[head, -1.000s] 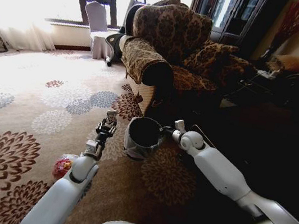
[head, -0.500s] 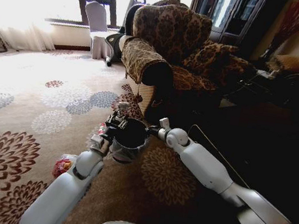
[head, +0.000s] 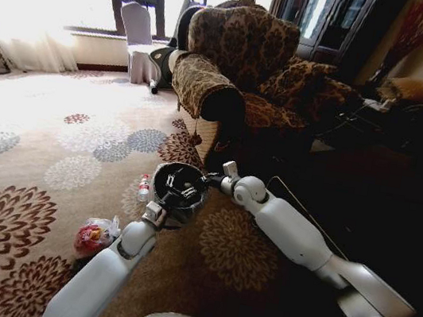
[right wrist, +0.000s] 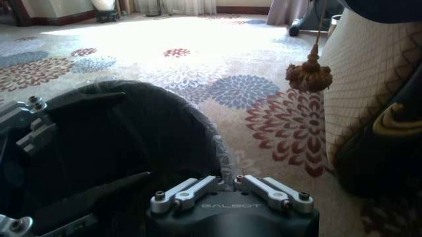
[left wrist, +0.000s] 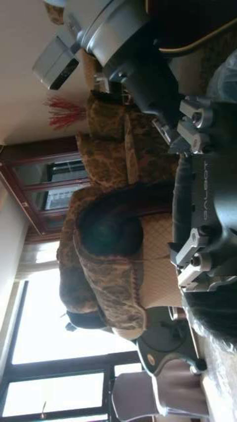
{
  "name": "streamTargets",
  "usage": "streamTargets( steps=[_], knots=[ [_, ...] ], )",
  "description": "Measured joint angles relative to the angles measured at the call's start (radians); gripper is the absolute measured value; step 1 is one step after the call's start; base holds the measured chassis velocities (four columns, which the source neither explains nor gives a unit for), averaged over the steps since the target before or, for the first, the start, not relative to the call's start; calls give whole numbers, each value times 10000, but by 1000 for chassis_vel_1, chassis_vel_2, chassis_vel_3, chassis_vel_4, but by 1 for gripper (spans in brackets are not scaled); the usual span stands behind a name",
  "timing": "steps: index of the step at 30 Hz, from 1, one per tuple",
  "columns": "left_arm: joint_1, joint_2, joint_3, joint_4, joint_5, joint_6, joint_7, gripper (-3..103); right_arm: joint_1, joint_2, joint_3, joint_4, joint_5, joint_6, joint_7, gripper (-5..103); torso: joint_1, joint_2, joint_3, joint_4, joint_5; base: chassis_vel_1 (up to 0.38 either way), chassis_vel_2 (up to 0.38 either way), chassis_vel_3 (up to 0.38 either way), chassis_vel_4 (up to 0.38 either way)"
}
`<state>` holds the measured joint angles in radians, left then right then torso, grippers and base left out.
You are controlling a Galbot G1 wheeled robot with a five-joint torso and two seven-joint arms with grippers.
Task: Pick up the trash from the ground and place it into the trash bin.
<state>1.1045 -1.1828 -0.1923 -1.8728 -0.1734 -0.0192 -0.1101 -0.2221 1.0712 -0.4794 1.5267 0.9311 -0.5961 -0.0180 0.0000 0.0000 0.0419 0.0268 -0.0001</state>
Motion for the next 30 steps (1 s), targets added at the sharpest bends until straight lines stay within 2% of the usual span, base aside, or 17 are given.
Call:
streamTargets(
  steps=[1, 3, 5, 6, 8, 11, 12, 16, 23, 30],
  knots=[
    [11, -19, -63, -2, -8, 0, -213, 94, 0, -19, 32, -6, 0, 0, -2, 1, 0, 0, 0, 0, 1, 0, 0, 0, 0],
    [36, -28, -151, -23, -40, 2, -395, 98, -5, -50, 76, -7, -1, 0, -2, 1, 0, 0, 0, 2, 0, 0, 0, 0, 0],
    [128, -15, -426, -175, -155, 68, -857, 100, -67, -194, 192, -2, -11, -1, -2, 1, 0, 0, 0, 1, 0, 0, 0, 0, 0],
    [128, -15, -426, -175, -155, 68, -857, 100, -67, -194, 192, -2, -11, -1, -2, 1, 0, 0, 0, 1, 0, 0, 0, 0, 0],
    [201, 60, -784, -258, -354, 290, -1582, 100, -210, -395, 322, 17, -60, -3, 1, 1, 0, 0, 0, -1, 2, 0, 0, 0, 0],
    [260, 95, -1155, -182, -426, 461, -1885, 100, -395, -519, 506, 16, -195, -10, -2, 1, 0, 0, 0, -2, 1, 0, 0, 0, 0],
    [260, 95, -1155, -182, -426, 461, -1885, 100, -395, -519, 506, 16, -195, -10, -2, 1, 0, 0, 0, -2, 1, 0, 0, 0, 0],
    [568, 121, -1846, 100, -689, 1192, -2285, 100, -767, -788, 913, -113, -558, -23, 0, 1, 0, 0, 0, 2, 2, 0, 0, 0, 0],
    [759, -57, -2001, 647, -791, 1641, -2717, 100, -1328, -1150, 1204, 261, -710, -84, -2, 1, 0, 0, 0, -4, 1, 0, 0, 0, 0],
    [828, -322, -1931, 897, -1053, 2084, -2964, 100, -1600, -1286, 1421, 582, -717, -197, -2, 1, 0, 0, 0, 1, 1, 51, 60, 55, 56]
  ],
)
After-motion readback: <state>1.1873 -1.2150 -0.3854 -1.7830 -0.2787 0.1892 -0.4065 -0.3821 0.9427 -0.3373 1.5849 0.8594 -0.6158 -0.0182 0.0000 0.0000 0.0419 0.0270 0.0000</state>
